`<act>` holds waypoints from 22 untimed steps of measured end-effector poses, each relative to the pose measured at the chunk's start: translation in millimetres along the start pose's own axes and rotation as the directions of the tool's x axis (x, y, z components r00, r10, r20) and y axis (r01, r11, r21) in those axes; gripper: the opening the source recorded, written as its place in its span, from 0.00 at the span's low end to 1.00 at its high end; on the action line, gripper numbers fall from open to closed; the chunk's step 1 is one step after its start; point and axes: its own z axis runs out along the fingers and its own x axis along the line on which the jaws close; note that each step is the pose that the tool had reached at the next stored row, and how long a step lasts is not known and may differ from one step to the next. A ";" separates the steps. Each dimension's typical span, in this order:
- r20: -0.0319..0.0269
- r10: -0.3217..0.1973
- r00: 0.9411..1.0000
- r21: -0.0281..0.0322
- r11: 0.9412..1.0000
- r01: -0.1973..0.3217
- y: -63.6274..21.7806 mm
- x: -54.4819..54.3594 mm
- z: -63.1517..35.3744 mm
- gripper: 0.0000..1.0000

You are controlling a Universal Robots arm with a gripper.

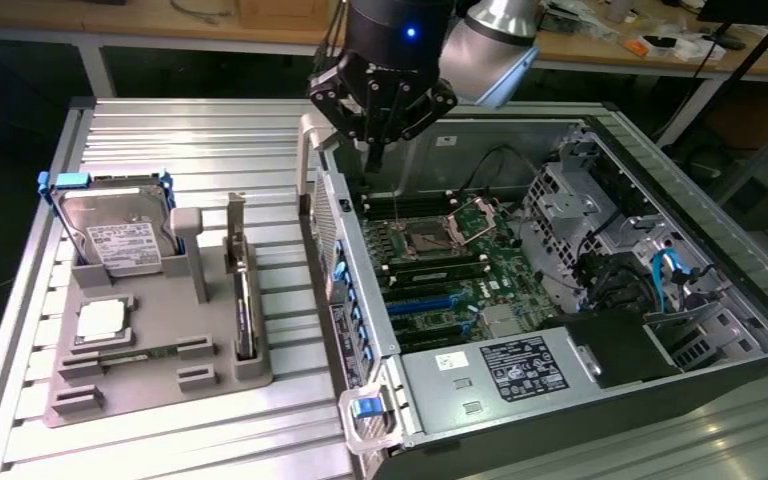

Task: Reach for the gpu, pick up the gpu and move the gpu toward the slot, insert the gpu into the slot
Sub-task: 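Reach for the gpu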

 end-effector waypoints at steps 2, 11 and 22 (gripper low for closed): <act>0.000 0.000 1.000 0.000 1.000 0.000 -0.3 4.4 -0.1 0.11; 0.000 0.000 1.000 0.000 1.000 0.000 -1.7 22.2 -0.6 0.11; 0.000 0.000 1.000 0.000 1.000 0.000 -3.3 43.3 -1.2 0.11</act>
